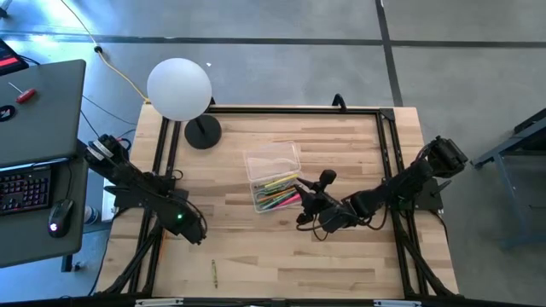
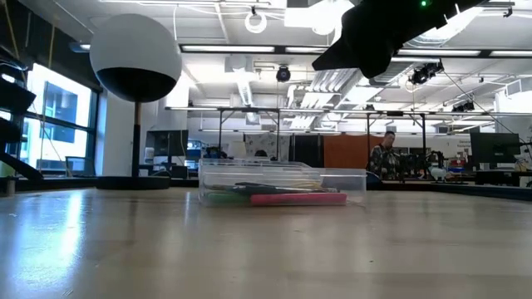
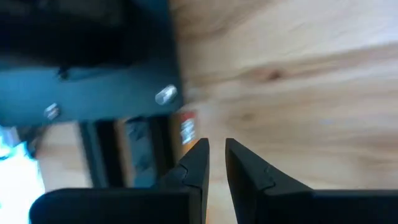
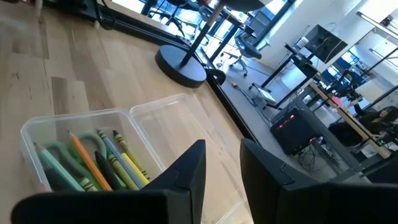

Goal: Pick & place school supplies into a supply box
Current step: Put the yellow pencil into the transparent supply box

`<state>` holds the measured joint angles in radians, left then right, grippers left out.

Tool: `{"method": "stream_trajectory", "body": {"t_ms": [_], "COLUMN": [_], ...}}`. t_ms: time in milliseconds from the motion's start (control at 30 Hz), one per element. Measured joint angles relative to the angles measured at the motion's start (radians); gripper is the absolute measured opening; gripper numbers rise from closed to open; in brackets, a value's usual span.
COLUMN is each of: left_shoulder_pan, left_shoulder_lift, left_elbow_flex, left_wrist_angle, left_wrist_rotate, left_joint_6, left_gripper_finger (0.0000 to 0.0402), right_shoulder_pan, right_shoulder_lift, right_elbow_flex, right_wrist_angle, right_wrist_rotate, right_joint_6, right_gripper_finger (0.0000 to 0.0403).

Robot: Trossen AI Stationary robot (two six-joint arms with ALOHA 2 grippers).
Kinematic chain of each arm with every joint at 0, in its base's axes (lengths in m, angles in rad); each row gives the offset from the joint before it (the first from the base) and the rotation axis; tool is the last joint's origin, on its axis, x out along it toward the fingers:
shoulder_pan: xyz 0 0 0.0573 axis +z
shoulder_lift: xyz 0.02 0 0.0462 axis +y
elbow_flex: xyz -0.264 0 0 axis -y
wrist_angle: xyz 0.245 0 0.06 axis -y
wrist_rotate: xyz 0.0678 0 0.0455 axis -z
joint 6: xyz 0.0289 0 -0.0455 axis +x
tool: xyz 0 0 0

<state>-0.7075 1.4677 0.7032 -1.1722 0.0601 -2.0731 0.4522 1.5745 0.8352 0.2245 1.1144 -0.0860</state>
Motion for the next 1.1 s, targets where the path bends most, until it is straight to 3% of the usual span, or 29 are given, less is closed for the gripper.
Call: {"method": "stream_trajectory", "body": {"t_ms": [167,533,1100], "left_shoulder_pan": [0.000,-0.012,-0.098], "left_shoulder_lift": [0.000,0.008,0.004], "left_elbow_flex": [0.000,-0.001,-0.122], "left_wrist_angle": [-0.035,-0.028,0.141], "left_wrist_rotate": [0.088,0.067,0.082], "left_joint_6": [0.010,0.025,-0.091], "left_gripper_finger": [0.0083,0.0083,0.0083], "right_shoulder_pan": [-0.001,-0.001,-0.001], "right_shoulder_lift": [0.000,0.000,0.000], "right_elbow_flex": [0.000,0.000,0.000], "right_wrist_angle": [0.000,-0.003,-0.003], "right_wrist_rotate": [0.000,-0.057,-0.074], "right_joint_6": [0.000,0.001,0.033], "right_gripper_finger": [0.0078,0.0078,0.0078]}}
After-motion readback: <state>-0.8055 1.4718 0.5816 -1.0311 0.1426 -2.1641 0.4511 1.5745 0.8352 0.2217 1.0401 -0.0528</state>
